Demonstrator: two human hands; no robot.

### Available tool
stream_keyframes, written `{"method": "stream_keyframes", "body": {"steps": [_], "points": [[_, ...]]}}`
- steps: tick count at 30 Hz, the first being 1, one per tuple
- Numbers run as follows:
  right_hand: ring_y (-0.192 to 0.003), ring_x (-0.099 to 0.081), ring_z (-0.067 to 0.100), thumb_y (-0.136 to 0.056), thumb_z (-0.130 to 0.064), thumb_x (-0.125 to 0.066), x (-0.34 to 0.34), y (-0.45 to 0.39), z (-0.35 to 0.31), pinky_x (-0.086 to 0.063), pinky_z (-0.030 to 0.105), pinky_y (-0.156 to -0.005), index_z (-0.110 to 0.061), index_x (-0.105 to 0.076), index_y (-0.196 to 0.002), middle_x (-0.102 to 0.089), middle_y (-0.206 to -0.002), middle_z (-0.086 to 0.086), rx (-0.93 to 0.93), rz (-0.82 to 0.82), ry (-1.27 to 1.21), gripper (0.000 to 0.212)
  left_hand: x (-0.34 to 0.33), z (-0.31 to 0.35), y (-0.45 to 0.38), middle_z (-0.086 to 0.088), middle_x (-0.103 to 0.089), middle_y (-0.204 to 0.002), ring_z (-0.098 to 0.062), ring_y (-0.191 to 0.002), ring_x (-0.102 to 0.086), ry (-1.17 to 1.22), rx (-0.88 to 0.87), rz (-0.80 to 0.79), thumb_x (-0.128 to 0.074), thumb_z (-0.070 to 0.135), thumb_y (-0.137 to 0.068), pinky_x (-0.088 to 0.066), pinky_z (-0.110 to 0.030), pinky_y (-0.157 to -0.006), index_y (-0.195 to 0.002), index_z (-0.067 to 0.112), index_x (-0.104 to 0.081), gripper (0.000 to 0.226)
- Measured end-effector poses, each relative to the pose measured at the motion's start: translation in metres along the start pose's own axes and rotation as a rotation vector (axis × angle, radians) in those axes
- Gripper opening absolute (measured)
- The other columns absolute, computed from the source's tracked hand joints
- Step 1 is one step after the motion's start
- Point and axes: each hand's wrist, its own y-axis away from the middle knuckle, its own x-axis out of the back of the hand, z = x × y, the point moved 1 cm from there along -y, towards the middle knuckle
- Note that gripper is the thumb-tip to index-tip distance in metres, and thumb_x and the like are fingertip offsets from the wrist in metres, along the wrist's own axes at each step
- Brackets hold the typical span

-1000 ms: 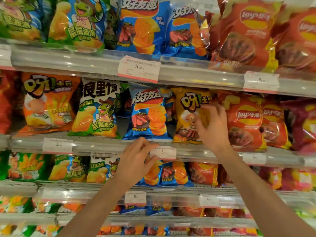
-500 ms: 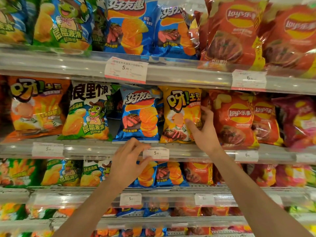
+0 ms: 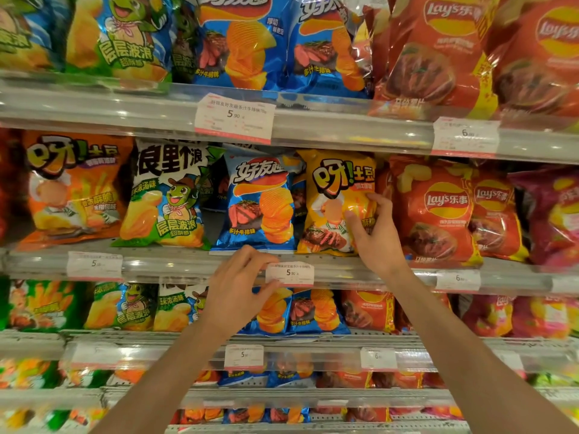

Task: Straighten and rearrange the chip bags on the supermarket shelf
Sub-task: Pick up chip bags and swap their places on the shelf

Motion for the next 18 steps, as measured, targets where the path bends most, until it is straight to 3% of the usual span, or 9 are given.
{"method": "stream_keyframes", "body": {"steps": [12,18], "points": [[-0.125,-0.058,0.023,-0.095,-0.059,-0.052,-0.003,0.004,-0.004,-0.051,0.051,-0.102,-0.039,-0.029,-0.141,-0.054,-0.141,0.001,-0.007,0.004,0.064,0.055,0.001,0.0,0.0,0.006,-0.054,-0.103,-0.013,-0.091,-0.062,-0.025,0.02,-0.044,-0.075,0.037,-0.085,-0.056,-0.035,-0.071,-0.119,0.024,-0.065,0.038],[-0.132,-0.052,0.03,-0.101,-0.054,-0.046,-0.004,0.009,-0.011,-0.046,0.044,-0.105,-0.026,-0.025,-0.154,-0.046,-0.152,0.008,-0.049,-0.002,0.196,0.063,0.003,0.003,0.007,0.003,-0.055,-0.112,-0.017,-0.101,-0.057,0.036,0.002,-0.039,-0.071,0.041,-0.088,-0.052,-0.036,-0.082,-0.124,0.022,-0.062,0.042]]}}
